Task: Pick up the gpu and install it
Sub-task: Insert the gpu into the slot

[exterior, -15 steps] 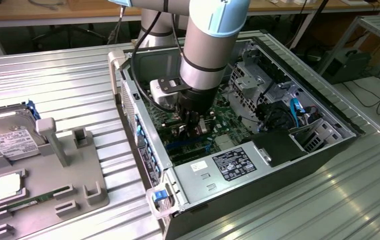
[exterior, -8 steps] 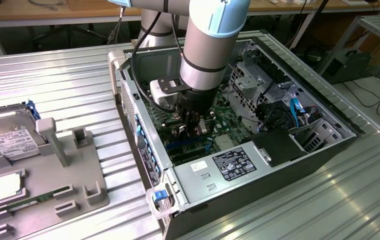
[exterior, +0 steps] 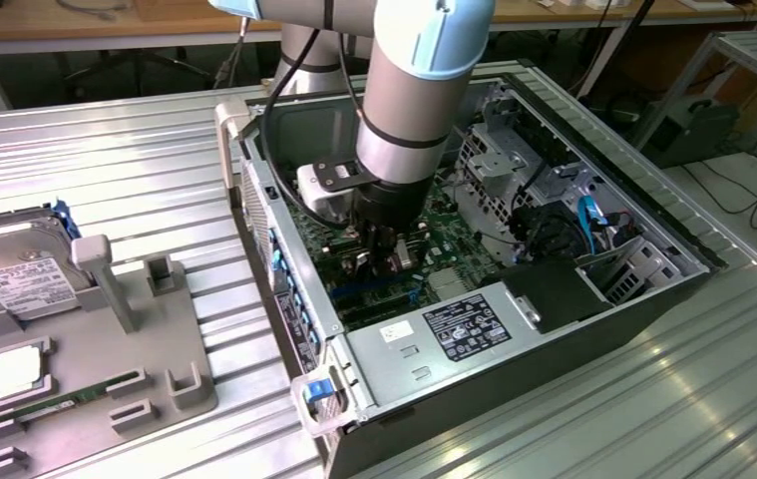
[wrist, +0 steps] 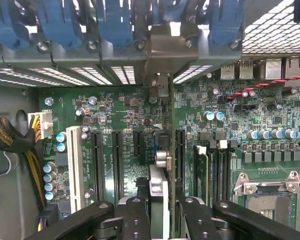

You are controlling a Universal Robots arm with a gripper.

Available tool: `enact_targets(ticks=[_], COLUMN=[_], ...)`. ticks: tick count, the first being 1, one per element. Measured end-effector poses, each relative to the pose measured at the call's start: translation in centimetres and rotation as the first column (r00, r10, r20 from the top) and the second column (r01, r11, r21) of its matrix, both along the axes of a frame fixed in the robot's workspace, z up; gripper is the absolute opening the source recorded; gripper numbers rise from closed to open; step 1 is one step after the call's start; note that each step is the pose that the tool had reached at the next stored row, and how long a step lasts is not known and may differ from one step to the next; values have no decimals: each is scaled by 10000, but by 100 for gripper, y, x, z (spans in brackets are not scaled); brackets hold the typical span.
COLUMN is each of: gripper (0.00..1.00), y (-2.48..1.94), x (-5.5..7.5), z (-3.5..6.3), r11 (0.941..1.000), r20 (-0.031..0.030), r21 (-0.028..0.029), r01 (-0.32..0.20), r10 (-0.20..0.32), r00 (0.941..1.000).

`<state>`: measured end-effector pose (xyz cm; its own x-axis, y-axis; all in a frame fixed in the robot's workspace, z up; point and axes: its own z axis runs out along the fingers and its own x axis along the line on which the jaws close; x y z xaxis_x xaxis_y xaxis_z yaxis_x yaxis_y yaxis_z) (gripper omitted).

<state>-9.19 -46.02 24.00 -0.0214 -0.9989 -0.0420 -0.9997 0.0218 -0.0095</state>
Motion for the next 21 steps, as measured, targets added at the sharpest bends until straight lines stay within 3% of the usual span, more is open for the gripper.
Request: enact_targets(ticks=[1, 3, 4, 8, 21], gripper=[28, 28, 28, 28, 28], y=[1, 6, -12, -30, 3], x=[1, 1, 1, 1, 3], z=[-34, 51, 67, 67, 65], r11=[10000, 10000, 10000, 10000, 9999], r20=[-11, -11, -11, -11, -11], r21=[7, -21, -24, -54, -104], r01=[-7, -8, -8, -40, -77], r10=[7, 8, 8, 40, 77], r00=[10000, 10000, 10000, 10000, 10000])
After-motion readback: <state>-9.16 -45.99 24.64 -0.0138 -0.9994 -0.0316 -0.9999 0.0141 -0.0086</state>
